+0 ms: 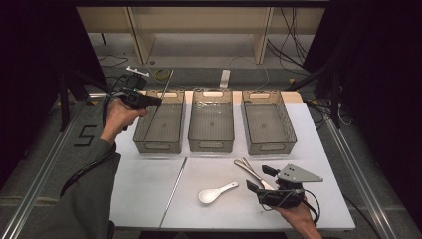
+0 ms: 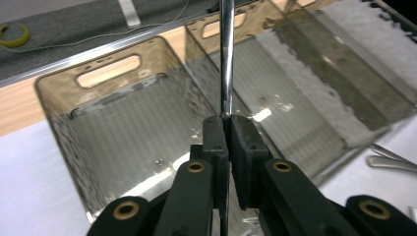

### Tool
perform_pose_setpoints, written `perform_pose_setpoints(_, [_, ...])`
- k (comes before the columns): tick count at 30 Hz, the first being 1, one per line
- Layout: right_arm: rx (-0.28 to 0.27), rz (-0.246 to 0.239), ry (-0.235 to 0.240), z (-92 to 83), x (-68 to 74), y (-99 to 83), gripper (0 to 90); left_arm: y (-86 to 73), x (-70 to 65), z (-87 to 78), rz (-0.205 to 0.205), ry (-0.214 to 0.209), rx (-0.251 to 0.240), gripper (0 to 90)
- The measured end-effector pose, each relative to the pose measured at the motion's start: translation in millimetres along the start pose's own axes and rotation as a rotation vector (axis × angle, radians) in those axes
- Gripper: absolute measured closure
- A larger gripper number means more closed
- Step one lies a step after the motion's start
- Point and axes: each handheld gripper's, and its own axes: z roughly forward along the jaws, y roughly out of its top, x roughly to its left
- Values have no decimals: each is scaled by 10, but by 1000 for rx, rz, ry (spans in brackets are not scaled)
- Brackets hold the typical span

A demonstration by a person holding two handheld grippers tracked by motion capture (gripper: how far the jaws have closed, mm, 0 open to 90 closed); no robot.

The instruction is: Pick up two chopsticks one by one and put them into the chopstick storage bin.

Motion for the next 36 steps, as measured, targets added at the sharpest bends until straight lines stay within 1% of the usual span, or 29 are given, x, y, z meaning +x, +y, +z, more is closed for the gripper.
perform_pose_setpoints(2, [-3,1,2,-2,-3,-2,256,5,25,29,-9,6,-5,849])
perform_pose_setpoints(4, [-5,4,3,-5,-5,-2,255,1,45,48,-16,1,-14,850])
perform_pose_setpoints(7, [-4,5,3,-7,-7,-2,255,-11,73,89,-13,9,-6,850])
perform_pose_setpoints(8, [-5,6,3,-8,-5,-1,255,-18,86,106,-18,9,-7,849])
perform_pose_setpoints(11, [-3,5,3,-7,-3,1,255,-29,122,154,-25,33,-20,849])
perform_pose_setpoints(12, [-3,6,3,-5,-3,0,255,-25,134,167,-31,30,-21,849])
perform_pose_setpoints(13, [-2,7,3,-4,-3,0,255,-19,140,169,-29,30,-22,850])
perform_pose_setpoints(15, [-3,4,3,-3,-1,-1,255,-3,140,176,-31,39,-36,849])
perform_pose_setpoints(19, [-3,5,4,-5,-3,-2,254,6,156,219,-25,66,-30,849])
perform_pose_setpoints(22, [-6,7,4,-7,-3,-2,255,-28,181,268,-18,93,-25,849])
perform_pose_setpoints(25, [-7,6,5,-9,-1,-3,255,-83,226,305,-17,107,-23,848])
perform_pose_setpoints(26, [-6,7,5,-10,-1,-4,254,-104,238,316,-25,111,-25,849])
perform_pose_setpoints(28, [-6,7,5,-8,-4,-4,254,-145,267,337,-19,121,-18,849])
perform_pose_setpoints(29, [-4,7,3,-9,-5,-3,254,-173,288,359,-23,127,-12,848])
perform_pose_setpoints(33, [-5,7,4,-6,-2,-3,255,-246,330,407,-34,134,-8,848])
perform_pose_setpoints(36, [-2,6,3,-5,-2,-4,255,-284,340,437,-28,139,1,847])
